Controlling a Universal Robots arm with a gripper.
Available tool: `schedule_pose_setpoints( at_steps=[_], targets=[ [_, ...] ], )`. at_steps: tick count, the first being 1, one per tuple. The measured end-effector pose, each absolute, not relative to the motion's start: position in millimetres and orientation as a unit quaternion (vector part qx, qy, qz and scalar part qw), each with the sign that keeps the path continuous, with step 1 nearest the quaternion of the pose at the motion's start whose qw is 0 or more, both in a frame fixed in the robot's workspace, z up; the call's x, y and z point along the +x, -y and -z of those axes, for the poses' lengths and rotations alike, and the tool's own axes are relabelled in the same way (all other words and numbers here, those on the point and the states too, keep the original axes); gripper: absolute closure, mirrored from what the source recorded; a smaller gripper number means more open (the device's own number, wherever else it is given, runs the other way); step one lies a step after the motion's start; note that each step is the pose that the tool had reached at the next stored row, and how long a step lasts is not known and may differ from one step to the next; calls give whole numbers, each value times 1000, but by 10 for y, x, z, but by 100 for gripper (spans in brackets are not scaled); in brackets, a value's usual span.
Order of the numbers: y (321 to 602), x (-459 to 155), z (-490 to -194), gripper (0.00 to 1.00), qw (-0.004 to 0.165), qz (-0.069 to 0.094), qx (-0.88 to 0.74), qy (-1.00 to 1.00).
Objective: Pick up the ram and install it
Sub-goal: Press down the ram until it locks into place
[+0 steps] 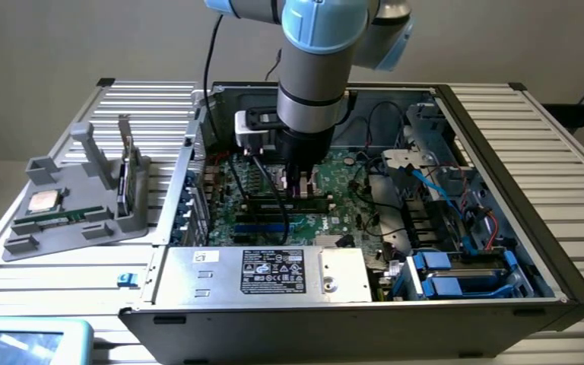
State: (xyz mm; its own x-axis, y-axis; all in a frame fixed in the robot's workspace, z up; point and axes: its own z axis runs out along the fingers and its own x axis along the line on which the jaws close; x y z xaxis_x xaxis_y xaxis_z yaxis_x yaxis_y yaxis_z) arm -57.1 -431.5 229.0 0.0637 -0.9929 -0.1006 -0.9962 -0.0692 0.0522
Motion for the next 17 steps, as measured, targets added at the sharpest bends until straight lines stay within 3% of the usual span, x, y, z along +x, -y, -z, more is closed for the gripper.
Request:
schedule_pose_setpoints(
  at_steps=[17],
  targets=[
    [4315,-571,-2273,91,15,-55,-730,-681]
  ],
)
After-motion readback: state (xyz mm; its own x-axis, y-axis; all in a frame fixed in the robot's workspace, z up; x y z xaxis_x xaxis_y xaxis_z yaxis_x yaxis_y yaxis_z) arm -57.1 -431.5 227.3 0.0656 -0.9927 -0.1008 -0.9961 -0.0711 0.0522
